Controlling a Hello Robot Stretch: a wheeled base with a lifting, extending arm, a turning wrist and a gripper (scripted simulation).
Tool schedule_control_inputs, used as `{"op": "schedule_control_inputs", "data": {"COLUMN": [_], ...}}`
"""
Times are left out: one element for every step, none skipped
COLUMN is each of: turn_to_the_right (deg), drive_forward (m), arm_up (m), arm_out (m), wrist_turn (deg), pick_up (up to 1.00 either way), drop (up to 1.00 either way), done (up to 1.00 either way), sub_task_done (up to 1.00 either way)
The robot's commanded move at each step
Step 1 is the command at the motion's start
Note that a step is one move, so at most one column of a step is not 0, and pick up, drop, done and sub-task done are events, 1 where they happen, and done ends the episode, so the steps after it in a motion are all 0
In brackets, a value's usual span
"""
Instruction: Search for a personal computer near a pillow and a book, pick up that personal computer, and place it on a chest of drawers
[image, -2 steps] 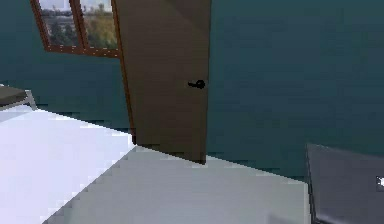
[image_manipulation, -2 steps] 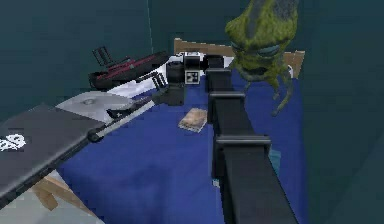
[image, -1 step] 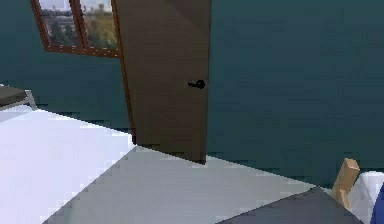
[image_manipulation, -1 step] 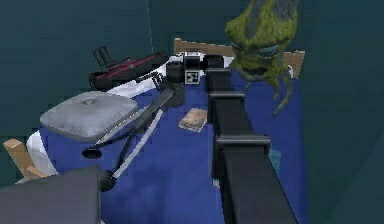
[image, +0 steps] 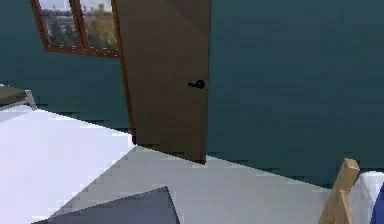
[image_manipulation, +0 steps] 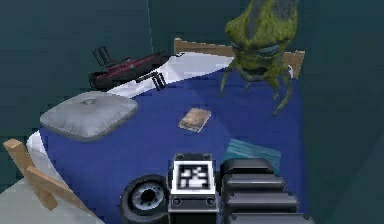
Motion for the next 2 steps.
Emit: {"op": "schedule_control_inputs", "data": {"turn_to_the_right": [-9.0, 0.0], "drive_forward": [0.0, 0.35], "arm_up": [0.0, 0.0], "arm_out": [0.0, 0.0], "wrist_turn": [0.0, 0.0], "pick_up": [0.0, 0.0], "drop": [0.0, 0.0], "done": [0.0, 0.0], "sub_task_done": [0.0, 0.0]}}
